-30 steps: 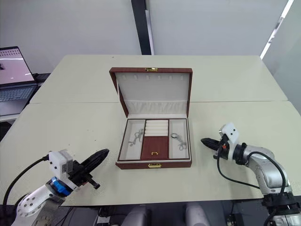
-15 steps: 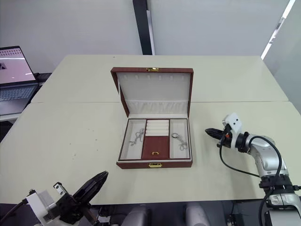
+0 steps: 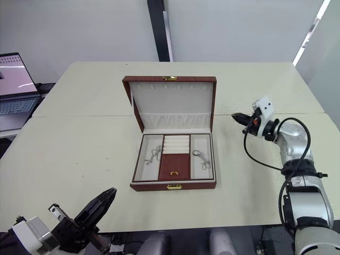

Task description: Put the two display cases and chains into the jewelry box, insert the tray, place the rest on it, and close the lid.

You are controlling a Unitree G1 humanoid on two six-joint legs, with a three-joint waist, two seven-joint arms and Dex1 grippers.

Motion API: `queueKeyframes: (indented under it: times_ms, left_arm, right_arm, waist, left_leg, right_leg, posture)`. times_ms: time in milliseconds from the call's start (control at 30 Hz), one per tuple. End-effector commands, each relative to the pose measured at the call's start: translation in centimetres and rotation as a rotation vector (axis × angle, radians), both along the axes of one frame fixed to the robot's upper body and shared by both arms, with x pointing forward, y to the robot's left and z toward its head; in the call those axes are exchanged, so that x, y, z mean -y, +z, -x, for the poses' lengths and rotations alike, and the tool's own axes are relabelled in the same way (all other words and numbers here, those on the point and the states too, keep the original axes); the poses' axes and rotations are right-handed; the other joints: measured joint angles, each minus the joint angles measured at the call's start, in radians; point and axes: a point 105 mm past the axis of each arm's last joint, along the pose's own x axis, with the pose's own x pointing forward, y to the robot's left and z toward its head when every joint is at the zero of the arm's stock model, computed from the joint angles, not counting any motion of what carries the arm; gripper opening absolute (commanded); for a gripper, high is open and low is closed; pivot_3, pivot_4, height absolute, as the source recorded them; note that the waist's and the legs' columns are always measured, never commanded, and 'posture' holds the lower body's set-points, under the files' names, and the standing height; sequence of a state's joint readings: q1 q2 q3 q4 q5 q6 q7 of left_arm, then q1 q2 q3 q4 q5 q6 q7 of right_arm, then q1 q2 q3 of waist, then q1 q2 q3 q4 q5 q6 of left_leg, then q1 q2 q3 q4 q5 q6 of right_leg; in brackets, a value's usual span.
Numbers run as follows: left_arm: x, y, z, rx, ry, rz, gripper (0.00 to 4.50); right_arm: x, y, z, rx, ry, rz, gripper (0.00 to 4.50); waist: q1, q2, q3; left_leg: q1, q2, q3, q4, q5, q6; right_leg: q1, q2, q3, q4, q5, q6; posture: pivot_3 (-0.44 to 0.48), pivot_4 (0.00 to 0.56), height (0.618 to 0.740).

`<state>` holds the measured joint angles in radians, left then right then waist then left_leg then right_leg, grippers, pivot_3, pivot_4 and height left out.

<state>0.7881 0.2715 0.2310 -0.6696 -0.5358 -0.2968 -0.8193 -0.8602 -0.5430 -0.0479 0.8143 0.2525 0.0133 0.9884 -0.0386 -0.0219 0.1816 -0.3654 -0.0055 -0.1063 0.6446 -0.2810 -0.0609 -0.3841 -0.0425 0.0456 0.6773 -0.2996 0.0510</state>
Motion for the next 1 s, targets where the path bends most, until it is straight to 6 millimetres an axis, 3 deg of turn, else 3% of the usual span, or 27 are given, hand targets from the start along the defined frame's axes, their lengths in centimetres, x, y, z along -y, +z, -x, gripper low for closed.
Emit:
queueKeyframes:
  times_ms: [33, 433, 1000]
  left_arm:
    - [0.9, 0.9, 0.4, 0.041, -0.010, -0.005, 0.00]
    - [1.4, 0.7, 0.2, 0.042, -0.004, 0.002, 0.00]
    - [1.3, -0.1, 0.0, 0.045, 0.002, 0.009, 0.00]
  right_arm:
    - [-0.3, 2.3, -1.2, 0.085, -0.025, -0.012, 0.02]
    - [-3.7, 5.0, -3.1, 0.140, 0.001, -0.062, 0.02]
    - [-6.6, 5.2, -1.3, 0.099, 0.248, -0.102, 0.02]
  waist:
    - [-0.002, 0.000, 0.000]
    - [-0.015, 0.003, 0.002]
    - [-0.018, 0.004, 0.003]
  left_leg:
    - [0.000, 0.000, 0.000, 0.000, 0.000, 0.000]
    - [0.000, 0.000, 0.000, 0.000, 0.000, 0.000]
    - [0.000, 0.000, 0.000, 0.000, 0.000, 0.000]
  right_leg:
    - [0.000, 0.000, 0.000, 0.000, 0.000, 0.000]
    - [-0.001, 0.000, 0.000, 0.001, 0.000, 0.000]
    - [-0.001, 0.000, 0.000, 0.001, 0.000, 0.000]
  posture:
    - [0.000, 0.150, 0.740]
    - [0.000, 0.150, 0.740]
    - [0.000, 0.150, 0.740]
